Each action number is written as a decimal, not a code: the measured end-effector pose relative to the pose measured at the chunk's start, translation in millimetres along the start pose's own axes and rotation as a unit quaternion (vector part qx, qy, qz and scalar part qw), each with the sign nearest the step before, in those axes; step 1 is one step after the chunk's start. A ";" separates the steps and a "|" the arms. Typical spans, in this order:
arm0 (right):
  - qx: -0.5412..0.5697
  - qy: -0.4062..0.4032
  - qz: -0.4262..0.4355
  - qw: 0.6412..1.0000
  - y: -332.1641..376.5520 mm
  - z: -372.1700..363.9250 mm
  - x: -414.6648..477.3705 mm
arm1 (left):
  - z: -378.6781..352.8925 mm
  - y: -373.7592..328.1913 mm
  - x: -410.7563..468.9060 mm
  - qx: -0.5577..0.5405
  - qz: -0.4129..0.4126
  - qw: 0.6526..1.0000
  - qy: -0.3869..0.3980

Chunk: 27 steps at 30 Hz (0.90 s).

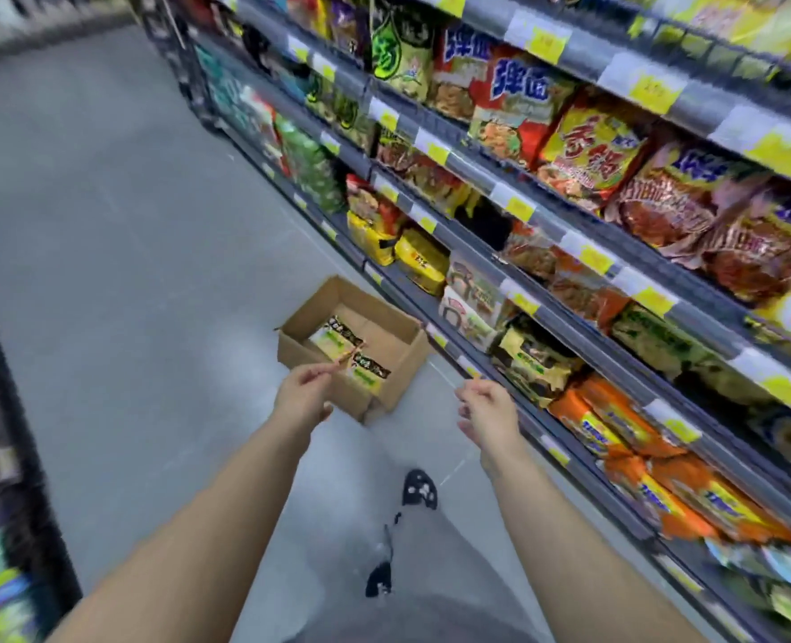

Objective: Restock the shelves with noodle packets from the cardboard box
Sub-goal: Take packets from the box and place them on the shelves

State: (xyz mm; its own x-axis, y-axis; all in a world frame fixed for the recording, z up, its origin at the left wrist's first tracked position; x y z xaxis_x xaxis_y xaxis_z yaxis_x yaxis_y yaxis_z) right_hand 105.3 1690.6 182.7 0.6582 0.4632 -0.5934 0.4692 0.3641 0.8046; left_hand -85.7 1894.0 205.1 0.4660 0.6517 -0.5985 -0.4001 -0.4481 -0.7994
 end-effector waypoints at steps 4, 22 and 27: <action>0.048 0.031 -0.102 0.993 -30.4 -36.2 29.2 | 44.7 23.1 35.7 -0.080 0.083 0.993 -0.035; 0.067 0.038 -0.185 0.980 44.7 -201.4 232.5 | 147.1 -118.7 260.4 0.061 0.110 0.992 0.000; 0.095 -0.028 -0.185 0.978 45.4 -210.3 258.0 | 120.5 -114.0 332.9 0.137 0.157 0.974 0.092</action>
State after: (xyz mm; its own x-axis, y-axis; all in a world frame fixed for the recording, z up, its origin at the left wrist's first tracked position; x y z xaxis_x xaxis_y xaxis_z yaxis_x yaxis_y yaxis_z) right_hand 172.7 1996.6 61.4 0.4515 0.2824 -0.8464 0.7784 0.3391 0.5284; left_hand 20.0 2235.7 103.2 0.4103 0.3778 -0.8300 -0.7292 -0.4107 -0.5474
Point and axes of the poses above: each hand's wrist, its own x-axis towards the middle knuckle, its own z-axis out of the back of the hand, y = z × x, the point moved 10 cm from there along x, towards the middle knuckle, and after that the axes turned 10 degrees about y, right-handed, at the moved point
